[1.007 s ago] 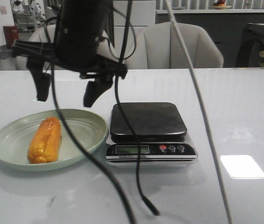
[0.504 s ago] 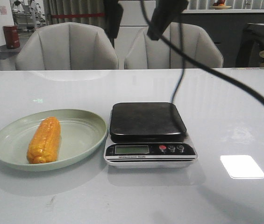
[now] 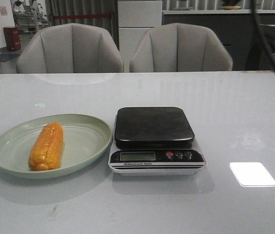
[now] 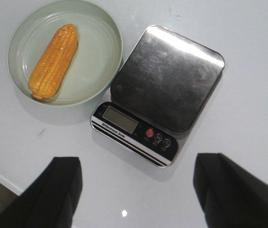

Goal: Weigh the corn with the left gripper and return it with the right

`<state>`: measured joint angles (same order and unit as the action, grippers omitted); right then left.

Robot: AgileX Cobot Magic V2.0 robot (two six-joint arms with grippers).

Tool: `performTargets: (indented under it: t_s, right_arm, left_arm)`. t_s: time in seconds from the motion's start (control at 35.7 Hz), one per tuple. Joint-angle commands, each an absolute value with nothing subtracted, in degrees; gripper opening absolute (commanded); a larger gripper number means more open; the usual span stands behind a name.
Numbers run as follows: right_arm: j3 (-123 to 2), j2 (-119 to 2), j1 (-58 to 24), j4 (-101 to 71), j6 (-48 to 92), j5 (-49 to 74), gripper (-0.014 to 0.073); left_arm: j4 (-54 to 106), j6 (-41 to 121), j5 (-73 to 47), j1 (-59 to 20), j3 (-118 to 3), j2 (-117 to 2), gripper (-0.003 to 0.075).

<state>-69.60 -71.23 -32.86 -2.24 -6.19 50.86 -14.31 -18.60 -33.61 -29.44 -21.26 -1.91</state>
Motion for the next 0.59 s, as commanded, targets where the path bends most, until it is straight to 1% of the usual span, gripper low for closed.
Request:
performTargets:
  t_s: [0.0,0.31,0.56]
  right_arm:
    - [-64.0,-63.17,-32.41,0.0,-5.48,43.14,0.0585]
    - [-43.97,-43.57,-32.41,2.03,-5.48,31.41,0.0585]
    - [-27.44,-23.67,-32.41,3.46,-5.48,19.41,0.0585]
  left_arm:
    - [-15.01,-18.86,-29.5,-29.35,-22.81,-2.61,0.0122]
    - [-15.01,-18.86,-29.5,-29.35,-22.81,-2.61,0.0122]
    - [-15.01,-18.86,-29.5,-29.35,-22.81,-2.61,0.0122]
